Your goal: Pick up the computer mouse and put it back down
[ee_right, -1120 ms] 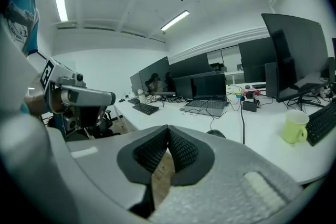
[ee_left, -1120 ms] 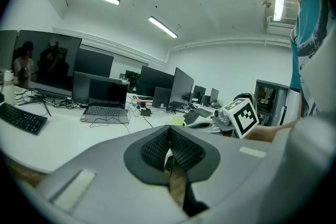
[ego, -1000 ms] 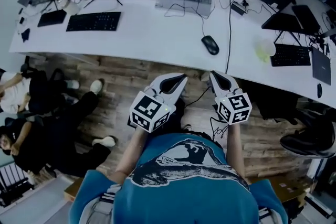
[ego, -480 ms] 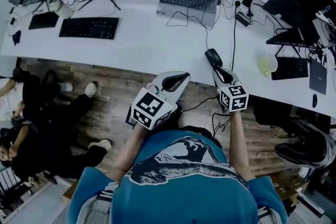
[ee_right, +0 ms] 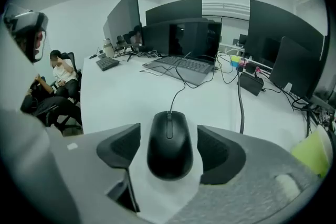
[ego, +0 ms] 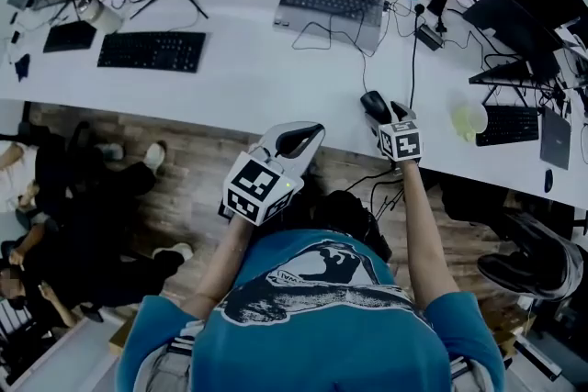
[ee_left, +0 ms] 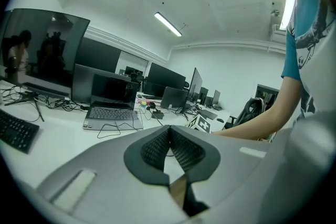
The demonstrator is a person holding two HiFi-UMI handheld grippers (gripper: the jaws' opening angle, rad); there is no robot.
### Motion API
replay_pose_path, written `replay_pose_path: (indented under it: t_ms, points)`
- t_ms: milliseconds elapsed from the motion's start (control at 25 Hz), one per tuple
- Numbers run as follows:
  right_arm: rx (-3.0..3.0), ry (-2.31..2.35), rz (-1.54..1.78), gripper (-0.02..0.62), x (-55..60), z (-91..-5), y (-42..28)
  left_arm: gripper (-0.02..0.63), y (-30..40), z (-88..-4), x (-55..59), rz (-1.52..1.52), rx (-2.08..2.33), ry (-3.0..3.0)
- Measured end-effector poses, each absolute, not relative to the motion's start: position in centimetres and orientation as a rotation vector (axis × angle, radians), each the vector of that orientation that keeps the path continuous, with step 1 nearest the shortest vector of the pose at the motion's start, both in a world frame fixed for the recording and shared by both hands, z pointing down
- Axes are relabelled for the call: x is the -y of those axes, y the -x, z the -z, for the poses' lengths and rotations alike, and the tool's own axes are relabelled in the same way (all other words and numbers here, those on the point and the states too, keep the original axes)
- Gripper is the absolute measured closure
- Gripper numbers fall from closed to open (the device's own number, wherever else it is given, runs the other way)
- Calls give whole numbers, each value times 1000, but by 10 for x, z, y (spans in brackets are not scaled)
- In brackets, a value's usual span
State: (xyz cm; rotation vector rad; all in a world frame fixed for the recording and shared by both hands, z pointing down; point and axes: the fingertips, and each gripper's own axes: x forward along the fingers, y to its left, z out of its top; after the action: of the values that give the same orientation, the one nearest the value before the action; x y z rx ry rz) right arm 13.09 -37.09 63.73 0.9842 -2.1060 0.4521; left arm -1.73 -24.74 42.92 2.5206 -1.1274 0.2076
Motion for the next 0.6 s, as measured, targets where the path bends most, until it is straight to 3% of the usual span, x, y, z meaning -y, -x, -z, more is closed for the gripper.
replay_pose_path:
  t_ms: [360,600]
  points:
    - [2109,-922,-524,245,378,-668,-124,594,18,-441,249,-222,1254,-2418]
    - [2150,-917,-506,291,378,-667,-129,594,13,-440,253,-182,1376,-2328]
